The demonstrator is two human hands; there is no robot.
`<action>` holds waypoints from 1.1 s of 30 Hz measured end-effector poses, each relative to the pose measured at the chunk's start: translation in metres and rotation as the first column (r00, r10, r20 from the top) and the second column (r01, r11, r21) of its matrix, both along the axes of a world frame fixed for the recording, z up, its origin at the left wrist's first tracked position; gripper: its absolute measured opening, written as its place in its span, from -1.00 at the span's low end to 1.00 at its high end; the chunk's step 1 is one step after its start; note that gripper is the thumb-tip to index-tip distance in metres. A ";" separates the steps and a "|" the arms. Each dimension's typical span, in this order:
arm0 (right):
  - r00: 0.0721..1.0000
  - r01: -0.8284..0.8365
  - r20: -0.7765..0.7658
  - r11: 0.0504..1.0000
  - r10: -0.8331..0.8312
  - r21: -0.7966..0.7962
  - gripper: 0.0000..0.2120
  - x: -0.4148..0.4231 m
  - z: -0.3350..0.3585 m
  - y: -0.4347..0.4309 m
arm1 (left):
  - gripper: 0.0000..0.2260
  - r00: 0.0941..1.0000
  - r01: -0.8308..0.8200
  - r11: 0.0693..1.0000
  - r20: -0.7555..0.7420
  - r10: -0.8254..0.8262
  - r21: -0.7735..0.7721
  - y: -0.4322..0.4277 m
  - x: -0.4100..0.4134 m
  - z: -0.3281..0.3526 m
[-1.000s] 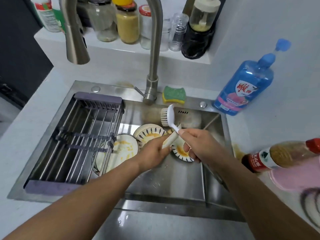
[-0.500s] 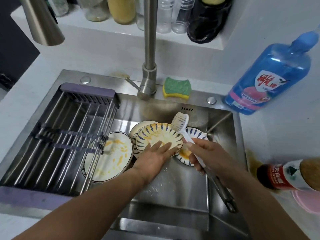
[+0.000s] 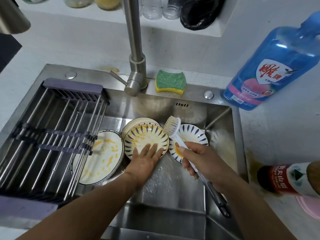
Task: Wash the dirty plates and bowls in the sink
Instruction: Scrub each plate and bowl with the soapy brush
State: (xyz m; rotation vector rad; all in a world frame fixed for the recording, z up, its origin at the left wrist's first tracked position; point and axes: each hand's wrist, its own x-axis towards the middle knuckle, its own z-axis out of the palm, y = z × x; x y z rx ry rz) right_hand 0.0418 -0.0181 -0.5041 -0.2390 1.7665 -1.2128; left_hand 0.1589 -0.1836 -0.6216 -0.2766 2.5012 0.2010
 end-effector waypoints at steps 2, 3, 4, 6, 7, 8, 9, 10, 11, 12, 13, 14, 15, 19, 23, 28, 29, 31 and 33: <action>1.000 0.001 -0.004 1.000 -0.001 -0.011 -0.87 0.000 -0.002 0.000 | -0.07 0.999 -0.036 0.999 0.000 0.036 0.029 -0.001 0.000 -0.001; 1.000 0.001 -0.006 1.000 -0.001 -0.014 -0.87 0.000 -0.004 0.001 | -0.05 0.999 -0.052 0.997 -0.004 0.052 0.051 -0.001 0.000 -0.002; 1.000 0.000 -0.009 1.000 0.000 -0.012 -0.87 0.000 -0.005 0.001 | -0.02 0.998 -0.066 0.995 -0.010 0.067 0.077 -0.002 0.000 -0.003; 1.000 -0.001 -0.009 1.000 0.001 -0.003 -0.86 0.000 -0.008 0.001 | -0.05 0.995 -0.089 0.989 -0.026 0.093 0.121 -0.004 0.000 -0.005; 1.000 0.000 -0.008 1.000 0.000 0.001 -0.86 0.000 -0.010 0.001 | -0.11 0.994 -0.094 0.987 -0.037 0.100 0.133 -0.005 0.001 -0.006; 1.000 0.002 -0.007 1.000 -0.002 0.004 -0.86 0.000 -0.012 0.001 | -0.16 0.994 -0.096 0.985 -0.044 0.103 0.144 -0.007 0.002 -0.007; 1.000 0.007 -0.005 1.000 -0.007 0.008 -0.86 0.001 -0.013 0.000 | -0.20 0.994 -0.095 0.984 -0.048 0.103 0.153 -0.007 0.004 -0.007; 1.000 0.013 -0.004 1.000 -0.013 0.015 -0.86 0.001 -0.014 0.000 | -0.21 0.994 -0.091 0.983 -0.049 0.100 0.158 -0.008 0.005 -0.007; 1.000 0.020 -0.004 1.000 -0.020 0.023 -0.86 0.001 -0.015 -0.001 | -0.23 0.994 -0.087 0.983 -0.051 0.097 0.164 -0.008 0.006 -0.007; 1.000 0.028 -0.003 0.999 -0.028 0.031 -0.86 0.002 -0.016 -0.001 | -0.24 0.994 -0.087 0.982 -0.051 0.097 0.169 -0.008 0.007 -0.006; 0.999 0.035 -0.002 0.999 -0.035 0.037 -0.86 0.002 -0.016 -0.002 | -0.24 0.994 -0.090 0.981 -0.050 0.100 0.172 -0.008 0.007 -0.005; 0.999 0.042 -0.003 0.998 -0.042 0.042 -0.86 0.003 -0.016 -0.002 | -0.25 0.993 -0.090 0.981 -0.054 0.101 0.174 -0.008 0.007 -0.005; 0.999 0.047 -0.005 0.998 -0.047 0.043 -0.86 0.003 -0.015 -0.003 | -0.26 0.994 -0.084 0.981 -0.057 0.096 0.175 -0.008 0.007 -0.004; 0.998 0.065 -0.006 0.997 -0.065 0.033 -0.84 0.002 -0.010 -0.004 | -0.32 0.995 -0.074 0.975 -0.056 0.087 0.210 -0.002 0.006 -0.006; 0.996 0.086 -0.017 0.996 -0.086 0.028 -0.82 0.000 -0.005 -0.003 | -0.41 0.936 -0.061 0.974 -0.325 0.132 0.219 0.012 0.004 -0.015; 0.993 0.108 -0.042 0.994 -0.108 0.018 -0.75 -0.008 0.001 -0.004 | -0.75 0.702 -0.404 0.621 -0.207 0.681 0.672 0.063 -0.034 -0.003; 0.992 0.116 -0.044 0.993 -0.115 0.020 -0.77 -0.010 0.002 -0.005 | -0.71 0.593 -0.558 0.381 0.033 0.804 0.737 0.070 -0.046 -0.002; 0.992 0.120 -0.046 0.993 -0.118 0.024 -0.81 -0.013 0.003 -0.006 | -0.77 0.285 -0.724 -0.098 0.426 0.859 0.683 0.078 -0.064 -0.006; 0.992 0.114 -0.049 0.993 -0.112 0.030 -0.83 -0.017 0.003 -0.006 | -0.82 0.089 -0.735 -0.340 0.581 0.809 0.586 0.081 -0.076 -0.018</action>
